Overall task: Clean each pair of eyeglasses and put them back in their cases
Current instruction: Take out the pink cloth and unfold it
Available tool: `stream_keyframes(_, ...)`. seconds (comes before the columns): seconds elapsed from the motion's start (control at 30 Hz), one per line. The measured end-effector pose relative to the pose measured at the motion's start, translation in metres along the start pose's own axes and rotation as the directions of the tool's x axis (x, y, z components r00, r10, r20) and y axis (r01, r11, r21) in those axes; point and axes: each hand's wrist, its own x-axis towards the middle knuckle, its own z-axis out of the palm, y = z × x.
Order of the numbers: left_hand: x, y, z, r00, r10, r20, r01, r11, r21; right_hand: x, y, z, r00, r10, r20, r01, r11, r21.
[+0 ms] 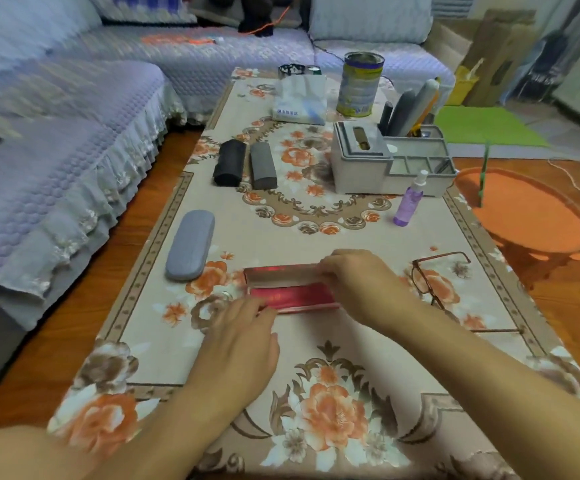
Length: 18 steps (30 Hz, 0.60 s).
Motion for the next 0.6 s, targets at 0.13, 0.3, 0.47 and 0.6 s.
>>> stream_keyframes(0.13, 0.007, -0.012, -0.021, 0.998, -0.021, -0.057, 0.015, 0.994, -0.108, 0.020, -0.021, 0.027, 0.988, -0.060, 0.143, 0.086, 0.979, -0.187)
stream_keyframes(0.3, 0.063, -0.097, -0.076, 0.959, -0.283, -0.027, 0.281, 0.958, -0.056, 0.022, -0.028, 0.037, 0.958, -0.201, 0.205, 0.255, 0.926, -0.280)
stream_keyframes(0.47, 0.069, -0.164, -0.070, 0.924, -0.127, 0.361, 0.106, 0.991, 0.078, 0.016, -0.038, 0.034, 0.961, -0.210, 0.180, 0.259, 0.912, -0.319)
stream_keyframes(0.6, 0.081, -0.151, -0.053, 0.953, -0.187, 0.239, 0.191, 0.982, 0.003, 0.013, -0.031, 0.033, 0.992, -0.111, 0.059, 0.125, 0.932, -0.340)
